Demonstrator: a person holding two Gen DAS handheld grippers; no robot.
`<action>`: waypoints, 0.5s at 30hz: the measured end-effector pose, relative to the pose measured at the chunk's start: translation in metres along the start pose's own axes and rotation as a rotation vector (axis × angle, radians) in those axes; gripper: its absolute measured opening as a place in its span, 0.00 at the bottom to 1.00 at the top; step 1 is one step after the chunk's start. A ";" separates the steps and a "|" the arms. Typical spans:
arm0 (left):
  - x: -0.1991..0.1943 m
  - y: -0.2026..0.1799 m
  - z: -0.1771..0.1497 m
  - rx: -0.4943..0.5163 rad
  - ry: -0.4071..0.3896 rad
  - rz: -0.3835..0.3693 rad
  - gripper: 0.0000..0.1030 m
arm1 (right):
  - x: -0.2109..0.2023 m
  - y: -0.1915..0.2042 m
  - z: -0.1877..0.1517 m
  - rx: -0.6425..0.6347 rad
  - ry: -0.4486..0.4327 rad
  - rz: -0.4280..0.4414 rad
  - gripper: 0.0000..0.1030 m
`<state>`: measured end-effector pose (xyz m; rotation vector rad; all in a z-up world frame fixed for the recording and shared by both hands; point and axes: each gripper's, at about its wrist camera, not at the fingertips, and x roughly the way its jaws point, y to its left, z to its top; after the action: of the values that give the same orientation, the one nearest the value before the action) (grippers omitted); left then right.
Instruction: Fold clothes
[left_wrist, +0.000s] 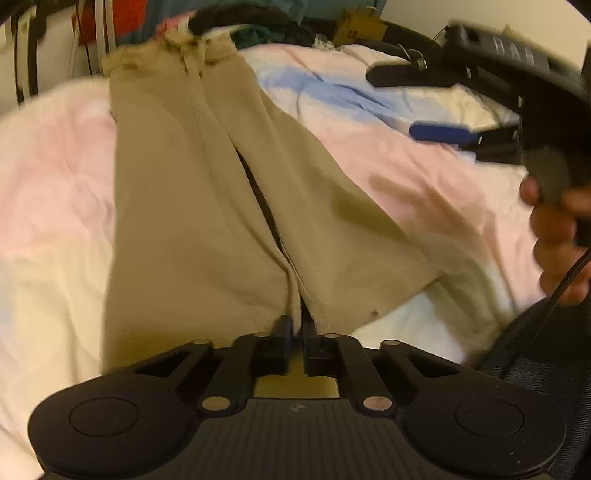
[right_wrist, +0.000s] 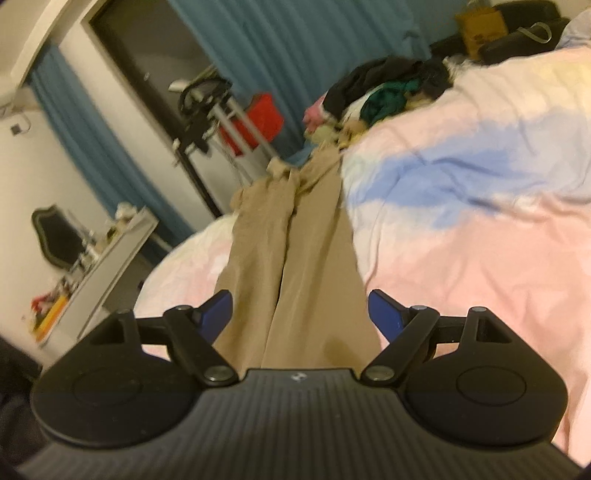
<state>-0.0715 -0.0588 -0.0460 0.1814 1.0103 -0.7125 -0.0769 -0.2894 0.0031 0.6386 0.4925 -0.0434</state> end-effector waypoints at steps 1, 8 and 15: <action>-0.004 0.004 0.000 -0.030 -0.002 -0.033 0.27 | 0.002 -0.002 -0.003 0.007 0.021 0.004 0.80; -0.044 0.078 0.002 -0.416 -0.180 -0.098 0.80 | 0.012 -0.045 -0.019 0.270 0.134 0.063 0.64; -0.015 0.158 -0.009 -0.794 -0.120 -0.059 0.78 | 0.020 -0.060 -0.036 0.407 0.235 0.046 0.62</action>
<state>0.0147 0.0726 -0.0667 -0.5763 1.1145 -0.3274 -0.0856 -0.3144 -0.0650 1.0609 0.7038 -0.0247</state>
